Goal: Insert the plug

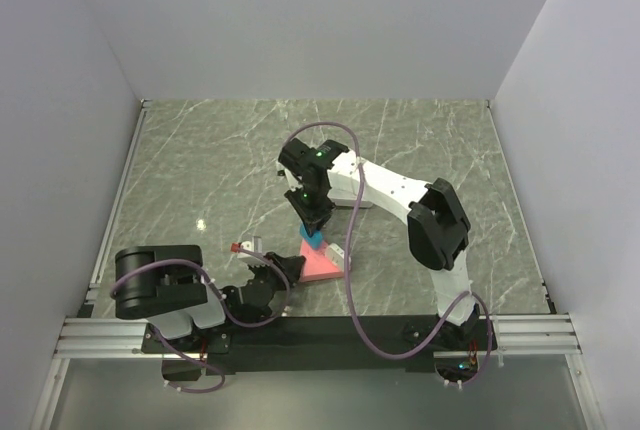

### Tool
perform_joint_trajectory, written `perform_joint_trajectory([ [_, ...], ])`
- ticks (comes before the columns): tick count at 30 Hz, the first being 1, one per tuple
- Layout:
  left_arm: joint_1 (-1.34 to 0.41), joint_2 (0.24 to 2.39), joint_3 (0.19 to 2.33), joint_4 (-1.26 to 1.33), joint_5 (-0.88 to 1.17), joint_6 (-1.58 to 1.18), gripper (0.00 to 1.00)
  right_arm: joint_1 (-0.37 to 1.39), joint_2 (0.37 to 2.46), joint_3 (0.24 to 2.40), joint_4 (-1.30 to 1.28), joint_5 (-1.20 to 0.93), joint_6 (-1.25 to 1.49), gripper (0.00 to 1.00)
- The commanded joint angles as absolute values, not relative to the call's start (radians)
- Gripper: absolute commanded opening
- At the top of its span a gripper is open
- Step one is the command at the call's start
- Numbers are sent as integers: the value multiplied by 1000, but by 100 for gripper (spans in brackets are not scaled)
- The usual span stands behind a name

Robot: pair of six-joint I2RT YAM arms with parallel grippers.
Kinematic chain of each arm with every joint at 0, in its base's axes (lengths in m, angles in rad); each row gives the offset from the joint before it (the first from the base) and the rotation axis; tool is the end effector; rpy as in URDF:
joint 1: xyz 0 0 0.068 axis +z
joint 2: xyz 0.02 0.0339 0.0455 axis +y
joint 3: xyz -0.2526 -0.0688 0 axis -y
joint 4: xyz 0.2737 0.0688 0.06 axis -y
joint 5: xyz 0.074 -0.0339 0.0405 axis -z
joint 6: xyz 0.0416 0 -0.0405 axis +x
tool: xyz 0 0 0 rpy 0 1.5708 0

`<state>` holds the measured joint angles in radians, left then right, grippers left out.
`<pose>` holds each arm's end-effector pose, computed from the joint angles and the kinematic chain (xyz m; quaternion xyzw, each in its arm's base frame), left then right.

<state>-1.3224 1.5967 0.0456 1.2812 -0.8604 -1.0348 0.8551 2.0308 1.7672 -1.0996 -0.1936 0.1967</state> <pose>0.0771 -0.1758 0.0666 -0.1463 0.7520 -0.3817 0.5171 0.2798 0.3340 0.2141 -0.3295 0.9336 0.1349 0.0409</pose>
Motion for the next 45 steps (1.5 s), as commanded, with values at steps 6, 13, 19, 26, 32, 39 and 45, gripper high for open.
perform_joint_trajectory([
  [6,-1342,1528,-97,1160,-744,-1075,56,856,1988,1709,-973,-160,238,0],
  [13,-1358,1465,-75,1052,-732,-1114,58,856,1979,1709,-971,-152,241,0],
  [19,-1364,1549,-80,1123,-703,-1161,57,856,1959,1684,-957,-135,245,0],
  [26,-1373,1586,-80,1141,-696,-1189,43,857,1942,1651,-957,-74,239,0],
  [32,-1374,1563,-87,1111,-704,-1200,35,857,1937,1617,-956,-31,238,0],
  [39,-1376,1566,-92,1097,-706,-1212,33,856,1919,1585,-948,28,242,0],
  [45,-1376,1595,-94,1123,-700,-1213,33,853,1919,1574,-940,66,236,0],
])
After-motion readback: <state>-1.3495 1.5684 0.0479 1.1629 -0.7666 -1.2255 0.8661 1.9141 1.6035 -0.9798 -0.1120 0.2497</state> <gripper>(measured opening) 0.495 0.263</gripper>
